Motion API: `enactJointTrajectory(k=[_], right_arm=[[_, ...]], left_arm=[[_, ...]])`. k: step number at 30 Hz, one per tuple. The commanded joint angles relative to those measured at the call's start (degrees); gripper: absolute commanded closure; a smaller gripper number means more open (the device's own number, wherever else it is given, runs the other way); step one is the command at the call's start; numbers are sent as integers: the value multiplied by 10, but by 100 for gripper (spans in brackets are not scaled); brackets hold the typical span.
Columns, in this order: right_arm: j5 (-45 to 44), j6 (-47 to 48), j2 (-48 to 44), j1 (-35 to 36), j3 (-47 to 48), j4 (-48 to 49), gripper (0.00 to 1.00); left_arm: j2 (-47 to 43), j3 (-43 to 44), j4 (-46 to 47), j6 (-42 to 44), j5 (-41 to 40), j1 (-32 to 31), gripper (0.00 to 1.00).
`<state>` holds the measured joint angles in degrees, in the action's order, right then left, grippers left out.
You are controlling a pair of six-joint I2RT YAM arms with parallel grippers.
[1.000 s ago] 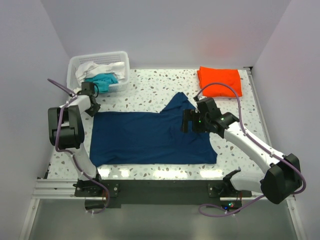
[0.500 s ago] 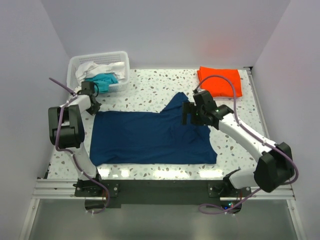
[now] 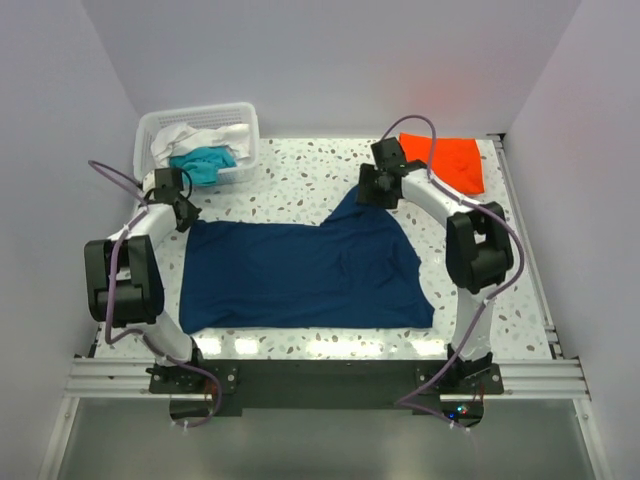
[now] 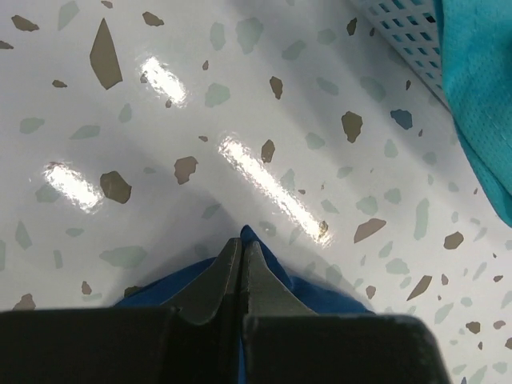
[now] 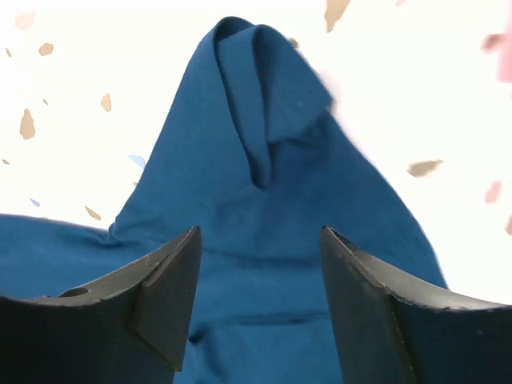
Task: Fold and stack the t-shirts
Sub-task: Fold the tshirt
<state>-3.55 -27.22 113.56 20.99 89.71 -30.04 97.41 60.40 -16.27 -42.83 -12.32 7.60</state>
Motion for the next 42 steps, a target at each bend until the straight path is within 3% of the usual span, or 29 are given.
enactJointTrajectory(k=[1, 12, 19, 29, 32, 38, 42], right_arm=[[58, 9, 41, 7, 55, 15, 37], [56, 13, 136, 6, 143, 2, 42], [84, 4, 131, 6, 127, 31, 66], [24, 30, 142, 7, 136, 1, 63], [34, 31, 148, 6, 133, 4, 68], [91, 33, 152, 6, 122, 27, 83], [75, 38, 146, 7, 114, 23, 100]], left_arm=[[-39, -19, 32, 18, 8, 3, 100], [-71, -39, 38, 27, 18, 3, 100], [-78, -39, 36, 27, 19, 4, 100], [-82, -41, 34, 27, 15, 3, 100], [-81, -41, 34, 25, 16, 3, 100], [-80, -40, 37, 24, 17, 3, 100], [-84, -42, 36, 25, 20, 3, 100]])
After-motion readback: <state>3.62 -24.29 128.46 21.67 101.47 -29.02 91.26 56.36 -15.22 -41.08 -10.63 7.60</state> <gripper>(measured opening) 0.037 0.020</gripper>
